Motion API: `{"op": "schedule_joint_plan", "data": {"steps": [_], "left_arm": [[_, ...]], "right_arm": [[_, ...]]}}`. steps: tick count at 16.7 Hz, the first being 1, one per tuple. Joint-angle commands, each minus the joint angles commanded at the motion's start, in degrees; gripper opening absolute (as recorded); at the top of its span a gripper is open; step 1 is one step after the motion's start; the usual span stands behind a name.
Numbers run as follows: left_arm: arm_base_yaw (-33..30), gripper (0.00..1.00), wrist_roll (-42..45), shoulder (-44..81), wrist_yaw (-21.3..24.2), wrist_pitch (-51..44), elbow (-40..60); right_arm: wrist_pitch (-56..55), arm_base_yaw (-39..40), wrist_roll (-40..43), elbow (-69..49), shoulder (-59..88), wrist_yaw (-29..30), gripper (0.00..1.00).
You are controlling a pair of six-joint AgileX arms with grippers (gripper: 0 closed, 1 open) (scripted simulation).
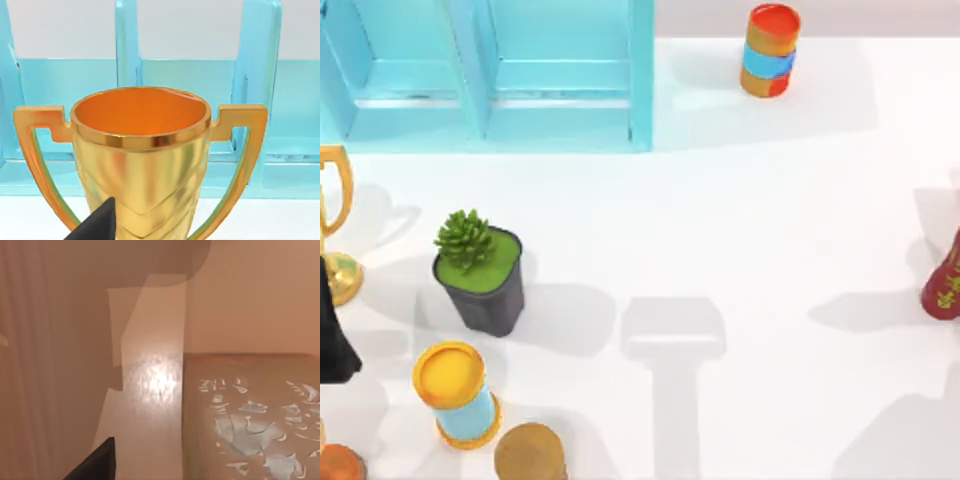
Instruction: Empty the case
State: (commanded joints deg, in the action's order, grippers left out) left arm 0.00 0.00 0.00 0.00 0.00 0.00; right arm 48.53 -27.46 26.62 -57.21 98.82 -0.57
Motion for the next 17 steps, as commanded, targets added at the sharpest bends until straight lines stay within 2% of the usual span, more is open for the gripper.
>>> {"op": "schedule_joint_plan", "data": {"steps": [4, 17], "left_arm": [[0.0, 1.00, 0.0, 0.0, 0.0, 0.0, 0.0], [0.0, 1.00, 0.0, 0.0, 0.0, 0.0, 0.0]], "right_arm": [[-0.3, 0.0, 0.0, 0.2, 0.1, 0.0, 1.00], [-0.3, 0.0, 0.0, 0.2, 0.1, 0.0, 0.02]]}}
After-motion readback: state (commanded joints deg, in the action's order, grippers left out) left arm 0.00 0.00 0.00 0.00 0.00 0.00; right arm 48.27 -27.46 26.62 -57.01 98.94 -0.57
